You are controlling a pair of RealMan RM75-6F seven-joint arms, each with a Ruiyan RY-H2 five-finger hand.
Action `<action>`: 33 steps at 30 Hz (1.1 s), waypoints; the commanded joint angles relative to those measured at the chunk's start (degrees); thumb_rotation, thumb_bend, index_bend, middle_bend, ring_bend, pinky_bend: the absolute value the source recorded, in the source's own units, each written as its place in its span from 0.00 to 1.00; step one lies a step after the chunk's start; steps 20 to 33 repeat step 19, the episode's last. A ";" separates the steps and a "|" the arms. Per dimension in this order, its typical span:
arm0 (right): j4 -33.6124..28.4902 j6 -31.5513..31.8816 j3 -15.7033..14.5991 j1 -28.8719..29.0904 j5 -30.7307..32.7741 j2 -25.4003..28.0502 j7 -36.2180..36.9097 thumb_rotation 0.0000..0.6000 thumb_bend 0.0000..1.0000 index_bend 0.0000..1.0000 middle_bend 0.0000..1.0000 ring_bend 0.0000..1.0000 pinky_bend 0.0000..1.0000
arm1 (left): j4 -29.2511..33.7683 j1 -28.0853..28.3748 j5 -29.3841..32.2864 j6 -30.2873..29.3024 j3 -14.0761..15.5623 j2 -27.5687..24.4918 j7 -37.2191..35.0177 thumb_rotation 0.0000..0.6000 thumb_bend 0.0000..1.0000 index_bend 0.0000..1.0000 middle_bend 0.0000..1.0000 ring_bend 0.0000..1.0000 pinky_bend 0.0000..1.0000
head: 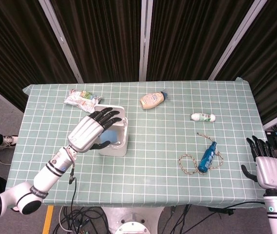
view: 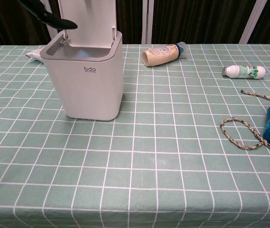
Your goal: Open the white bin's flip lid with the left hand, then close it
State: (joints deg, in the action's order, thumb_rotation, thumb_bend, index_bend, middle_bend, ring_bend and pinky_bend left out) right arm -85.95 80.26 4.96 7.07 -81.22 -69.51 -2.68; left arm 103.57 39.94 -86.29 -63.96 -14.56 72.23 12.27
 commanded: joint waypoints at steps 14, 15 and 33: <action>-0.87 1.74 -0.62 -0.61 -2.00 0.45 0.41 1.00 0.22 0.00 0.00 0.00 0.00 | -4.70 -25.54 1.44 -26.47 12.54 -5.76 0.94 1.00 0.11 0.15 0.14 0.05 0.25; -0.99 1.86 -0.71 -0.65 -2.19 0.40 0.24 1.00 0.22 0.00 0.00 0.00 0.00 | -5.97 -26.81 1.93 -27.02 13.32 -5.56 0.57 1.00 0.11 0.15 0.14 0.05 0.25; -1.43 1.58 -1.12 -0.64 -2.42 0.01 -0.71 1.00 0.22 0.00 0.00 0.00 0.00 | -9.42 -30.31 3.80 -26.26 16.04 -4.78 -2.35 1.00 0.10 0.15 0.14 0.05 0.20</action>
